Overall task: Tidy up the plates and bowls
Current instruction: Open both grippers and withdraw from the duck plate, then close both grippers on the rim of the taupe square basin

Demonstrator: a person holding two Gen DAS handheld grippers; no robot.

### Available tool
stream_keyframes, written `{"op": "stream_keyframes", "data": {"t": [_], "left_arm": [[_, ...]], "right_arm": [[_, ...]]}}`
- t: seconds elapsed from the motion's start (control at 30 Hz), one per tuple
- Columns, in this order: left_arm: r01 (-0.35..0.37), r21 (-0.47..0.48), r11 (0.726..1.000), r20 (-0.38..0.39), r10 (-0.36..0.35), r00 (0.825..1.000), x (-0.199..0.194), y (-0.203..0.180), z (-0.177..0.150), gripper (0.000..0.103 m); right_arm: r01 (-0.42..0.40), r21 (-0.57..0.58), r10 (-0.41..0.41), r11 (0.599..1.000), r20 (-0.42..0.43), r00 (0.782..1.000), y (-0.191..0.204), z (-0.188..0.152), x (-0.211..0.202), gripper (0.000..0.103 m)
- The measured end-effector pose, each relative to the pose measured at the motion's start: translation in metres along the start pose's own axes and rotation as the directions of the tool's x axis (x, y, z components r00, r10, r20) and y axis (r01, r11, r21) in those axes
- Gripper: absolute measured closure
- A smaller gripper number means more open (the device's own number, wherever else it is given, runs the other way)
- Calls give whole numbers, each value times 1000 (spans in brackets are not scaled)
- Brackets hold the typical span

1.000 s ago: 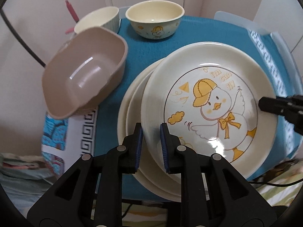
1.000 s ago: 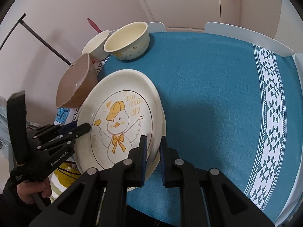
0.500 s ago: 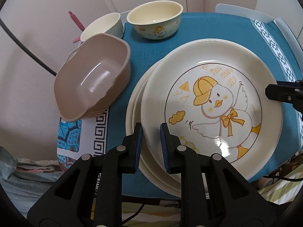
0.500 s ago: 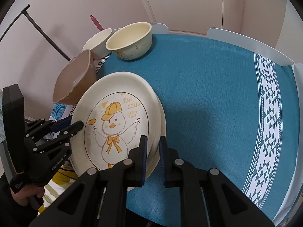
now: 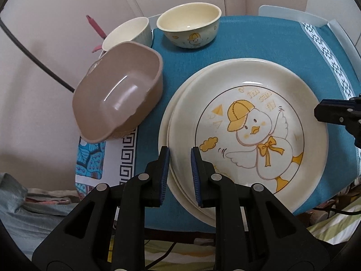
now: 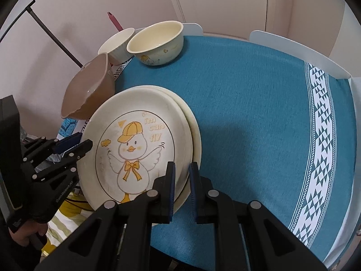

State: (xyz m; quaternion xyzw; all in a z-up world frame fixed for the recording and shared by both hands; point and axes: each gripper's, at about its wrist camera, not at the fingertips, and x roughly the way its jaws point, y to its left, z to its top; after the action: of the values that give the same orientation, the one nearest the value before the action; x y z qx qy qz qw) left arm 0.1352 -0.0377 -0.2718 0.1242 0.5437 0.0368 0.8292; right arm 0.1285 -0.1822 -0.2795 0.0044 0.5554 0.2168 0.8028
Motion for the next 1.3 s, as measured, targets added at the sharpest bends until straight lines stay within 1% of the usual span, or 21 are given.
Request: {"op": "stream_keyframes", "data": {"t": [0.1,0.2,0.27,0.3,0.33,0.37,0.43,0.5,0.6,0.67,0.73,0.8,0.87,1.0,1.07,1.1,1.13,1.17,1.2,1.23,1.3], "left_arm": [[23,-12,1000,3,-23,1000,-8,2,4,86],[34,-27,999,38,-33,999,-28,5,14,84],[27,-51,998,72,-23,997,-49,9,20,74],[30,-69,997,91,-24,996,-58,13,23,46],[35,-95,995,118,-24,993,-68,17,26,6],[31,-125,992,162,-11,987,-81,23,27,1],[28,-155,987,222,7,975,-100,32,30,0],[20,-177,984,204,17,979,-105,40,35,0],[50,-260,964,187,0,982,-105,64,37,0],[48,-330,943,168,9,986,-100,85,33,0],[64,-402,913,159,1,987,-93,107,30,0],[89,-483,871,140,-24,990,-81,131,27,0],[114,-553,825,127,-52,991,-67,153,23,0],[156,-644,749,95,-124,988,-28,182,16,2],[168,-663,729,70,-163,984,-5,190,14,8],[169,-670,723,53,-180,982,7,192,14,15],[171,-676,716,29,-206,978,22,194,13,22],[174,-679,713,17,-223,975,32,195,13,26],[176,-681,711,4,-237,971,40,196,13,31],[178,-680,711,-9,-251,968,49,195,13,36],[179,-673,718,-27,-266,963,61,193,16,42]], "right_arm": [[-5,6,5,1000,3,1000,-1,2,-2,91],[-23,8,23,1000,45,999,-1,7,-18,91],[-43,1,43,999,81,996,-1,13,-35,91],[-55,-5,55,998,101,993,0,18,-44,91],[-60,-12,62,998,124,990,-1,22,-54,85],[-61,-22,64,998,144,988,0,27,-62,73],[-72,-46,79,996,174,982,1,36,-75,0],[-94,-76,109,993,211,971,2,44,-87,0],[-88,-154,124,984,245,961,11,60,-93,0],[-72,-203,116,977,216,969,21,74,-90,0],[-58,-255,103,965,167,980,39,91,-82,0],[-75,-278,125,958,167,978,55,106,-77,0],[-65,-278,112,958,158,981,70,117,-67,0],[-107,-326,133,939,57,990,106,143,-21,0],[-119,-348,124,930,-8,992,122,154,8,0],[-122,-358,117,926,-37,992,127,158,22,1],[-123,-365,104,923,-71,992,133,162,38,4],[-124,-369,94,921,-98,991,136,164,51,6],[-127,-372,85,920,-126,988,139,164,65,16],[-128,-373,76,919,-153,985,141,166,78,30],[-134,-362,63,922,-201,978,143,167,98,41]]}}
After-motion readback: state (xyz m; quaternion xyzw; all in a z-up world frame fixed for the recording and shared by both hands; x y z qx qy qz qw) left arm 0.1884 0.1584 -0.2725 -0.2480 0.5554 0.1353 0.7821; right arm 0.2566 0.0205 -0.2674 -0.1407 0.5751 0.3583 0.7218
